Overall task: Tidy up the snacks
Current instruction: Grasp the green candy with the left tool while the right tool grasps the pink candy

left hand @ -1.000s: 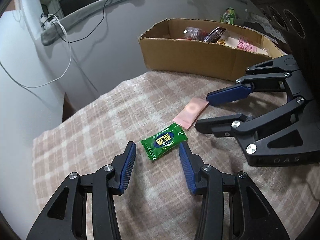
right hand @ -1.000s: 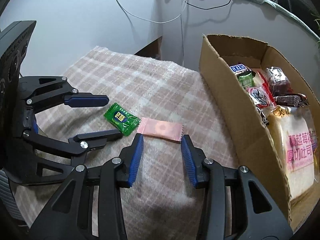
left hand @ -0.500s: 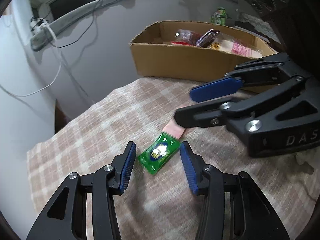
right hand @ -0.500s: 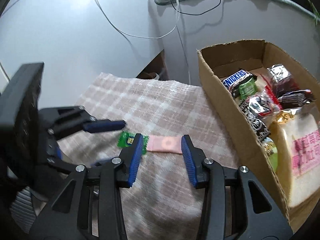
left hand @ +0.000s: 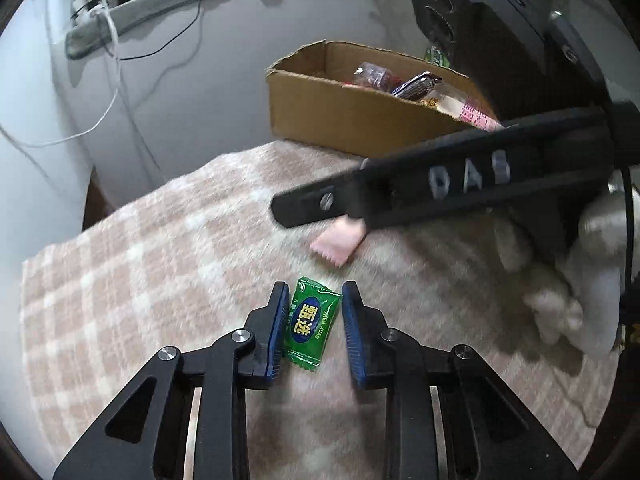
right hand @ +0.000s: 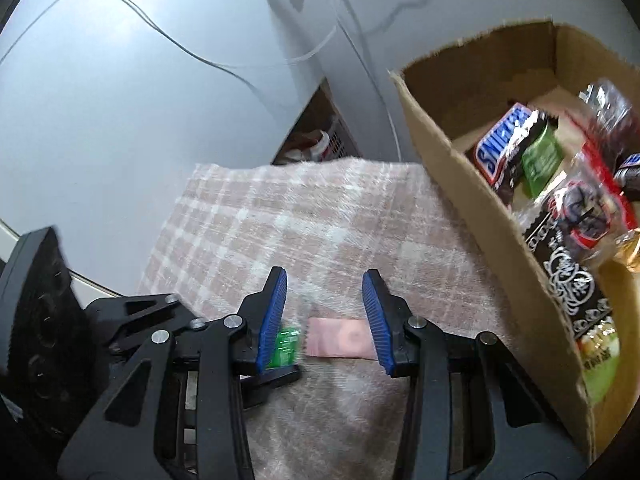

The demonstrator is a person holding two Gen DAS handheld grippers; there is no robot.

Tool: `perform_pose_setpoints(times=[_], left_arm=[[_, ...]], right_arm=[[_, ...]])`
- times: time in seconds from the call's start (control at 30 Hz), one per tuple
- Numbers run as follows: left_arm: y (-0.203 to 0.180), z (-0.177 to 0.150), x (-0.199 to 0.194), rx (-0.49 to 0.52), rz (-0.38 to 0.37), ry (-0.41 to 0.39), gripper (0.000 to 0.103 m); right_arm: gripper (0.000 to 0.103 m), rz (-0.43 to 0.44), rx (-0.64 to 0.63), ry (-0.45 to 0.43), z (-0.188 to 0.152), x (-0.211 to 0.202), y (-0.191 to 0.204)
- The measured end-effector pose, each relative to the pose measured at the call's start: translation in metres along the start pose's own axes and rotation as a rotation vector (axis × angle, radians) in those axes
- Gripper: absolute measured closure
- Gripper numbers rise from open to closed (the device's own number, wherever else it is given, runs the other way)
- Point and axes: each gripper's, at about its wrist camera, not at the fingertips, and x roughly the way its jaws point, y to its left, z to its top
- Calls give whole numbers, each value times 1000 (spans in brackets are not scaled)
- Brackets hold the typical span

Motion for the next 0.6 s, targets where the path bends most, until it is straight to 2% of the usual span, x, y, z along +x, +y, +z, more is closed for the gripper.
perform_pose_setpoints(times=[0.13,0.3,0.53,0.6], left_arm=[[7,-11,-9,-38,17,6,78],[10,-20,-16,-63,35,3,79],[9,-26,-23,-104,55,-6,80],[9,-30,-27,-111,64,-9,80]], right_arm=[[61,-14,-28,26,-4,-3,4],[61,-32,-126,75,-20,-10,15],[62,-180,-377,108,-38,-6,45],[65,-222,-438,109,-43,-5,51]])
